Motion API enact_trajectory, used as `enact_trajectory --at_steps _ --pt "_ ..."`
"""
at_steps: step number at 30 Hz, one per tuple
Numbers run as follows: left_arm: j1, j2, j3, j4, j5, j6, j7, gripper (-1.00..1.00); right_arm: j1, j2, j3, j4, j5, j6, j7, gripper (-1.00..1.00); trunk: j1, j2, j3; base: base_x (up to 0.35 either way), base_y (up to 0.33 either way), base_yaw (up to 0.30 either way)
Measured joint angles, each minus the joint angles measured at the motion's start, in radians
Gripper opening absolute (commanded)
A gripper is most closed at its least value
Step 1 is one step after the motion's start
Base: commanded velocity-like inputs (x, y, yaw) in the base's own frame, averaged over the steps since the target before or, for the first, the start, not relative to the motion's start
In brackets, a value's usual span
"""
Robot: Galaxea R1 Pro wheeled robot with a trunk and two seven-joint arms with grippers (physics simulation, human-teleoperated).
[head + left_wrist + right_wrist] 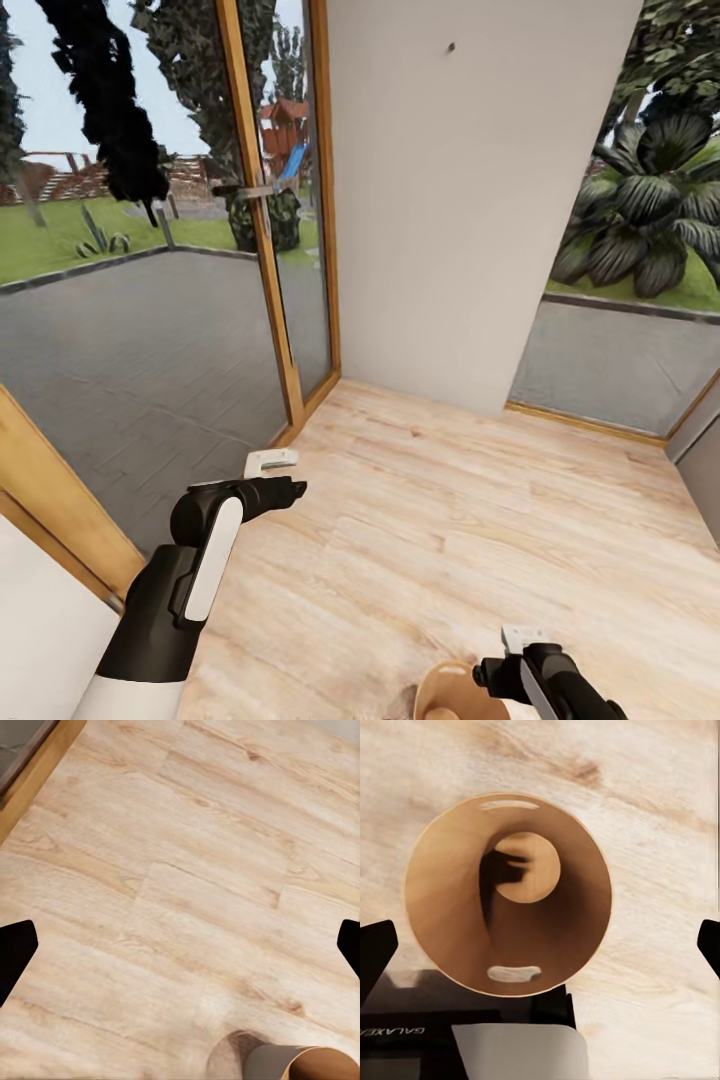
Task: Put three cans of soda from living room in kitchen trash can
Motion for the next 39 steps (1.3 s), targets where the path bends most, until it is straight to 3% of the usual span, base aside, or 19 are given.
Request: enact_trajectory --at_steps 5,10,28,34,39 --pt "0.000 0.000 0.000 -0.001 0.000 0.000 0.001 1.00 0.000 0.002 -0.043 0.031 0.002 -0.039 -0.010 1.00 0.000 0.000 -0.008 0.000 0.000 0.123" --pt "0.000 0.001 0.000 -0.001 0.000 0.000 0.001 1.00 0.000 -0.008 -0.060 0.054 0.001 -0.079 -0.012 1.00 0.000 0.000 -0.015 0.000 0.000 0.124" --pt "0.000 0.001 0.000 -0.002 0.000 0.000 0.001 1.00 0.000 -0.062 -0.068 0.062 0.002 -0.094 -0.013 1.00 0.000 0.000 -0.043 0.000 0.000 0.124" --pt "0.000 0.001 0.000 -0.001 0.000 0.000 0.001 1.00 0.000 -0.067 -0.068 0.062 0.002 -0.095 -0.012 1.00 0.023 -0.042 -0.071 0.000 0.000 0.124" --pt "0.000 0.000 0.000 -0.001 0.001 0.000 0.001 1.00 0.000 -0.090 -0.072 0.062 0.002 -0.096 -0.012 1.00 0.042 -0.077 -0.095 0.000 0.000 0.124"
